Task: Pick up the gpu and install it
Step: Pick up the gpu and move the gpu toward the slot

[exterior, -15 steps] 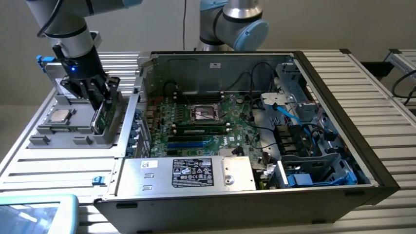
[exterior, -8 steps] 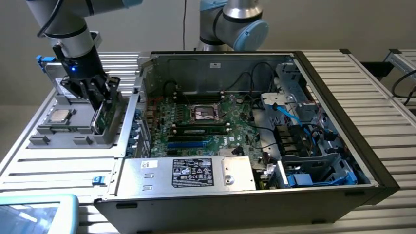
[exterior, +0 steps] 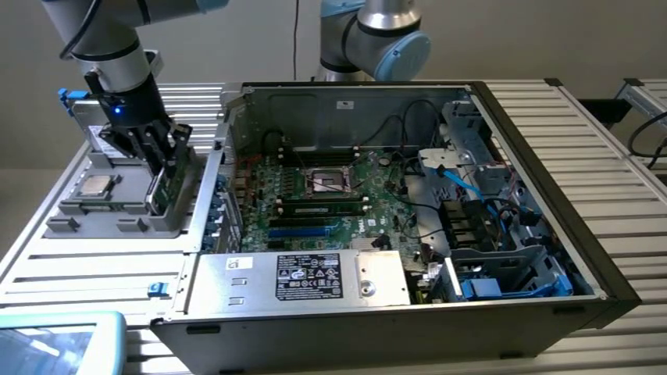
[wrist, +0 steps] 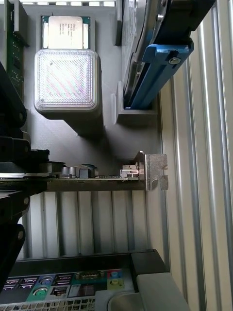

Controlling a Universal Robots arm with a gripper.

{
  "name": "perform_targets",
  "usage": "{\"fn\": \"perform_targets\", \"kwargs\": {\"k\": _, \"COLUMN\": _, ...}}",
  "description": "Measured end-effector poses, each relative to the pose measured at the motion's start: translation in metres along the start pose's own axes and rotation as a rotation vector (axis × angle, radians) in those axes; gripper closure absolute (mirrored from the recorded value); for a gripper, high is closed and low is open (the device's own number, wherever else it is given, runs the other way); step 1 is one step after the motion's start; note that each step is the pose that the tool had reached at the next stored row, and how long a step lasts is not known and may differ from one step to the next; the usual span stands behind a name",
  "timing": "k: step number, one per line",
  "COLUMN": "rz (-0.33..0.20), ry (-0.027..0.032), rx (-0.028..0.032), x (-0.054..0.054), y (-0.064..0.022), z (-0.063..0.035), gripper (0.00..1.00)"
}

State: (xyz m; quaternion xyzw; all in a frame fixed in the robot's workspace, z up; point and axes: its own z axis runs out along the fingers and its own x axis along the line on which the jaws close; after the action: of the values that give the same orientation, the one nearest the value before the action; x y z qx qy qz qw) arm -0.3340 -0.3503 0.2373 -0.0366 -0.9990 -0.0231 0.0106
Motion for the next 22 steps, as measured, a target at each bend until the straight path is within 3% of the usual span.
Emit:
{"fn": "perform_targets", "kwargs": {"k": 7, "rz": 0.0, "ry": -0.0001, "rx": -0.0002, "x": 0.0, "y": 0.0001, "z": -0.0009, "gripper": 0.73}}
{"fn": "perform_targets", "kwargs": {"k": 22, "rz": 0.0, "ry": -0.0001, "rx": -0.0001, "x": 0.008, "y": 0.0027, "z": -0.0689, "gripper": 0.73}}
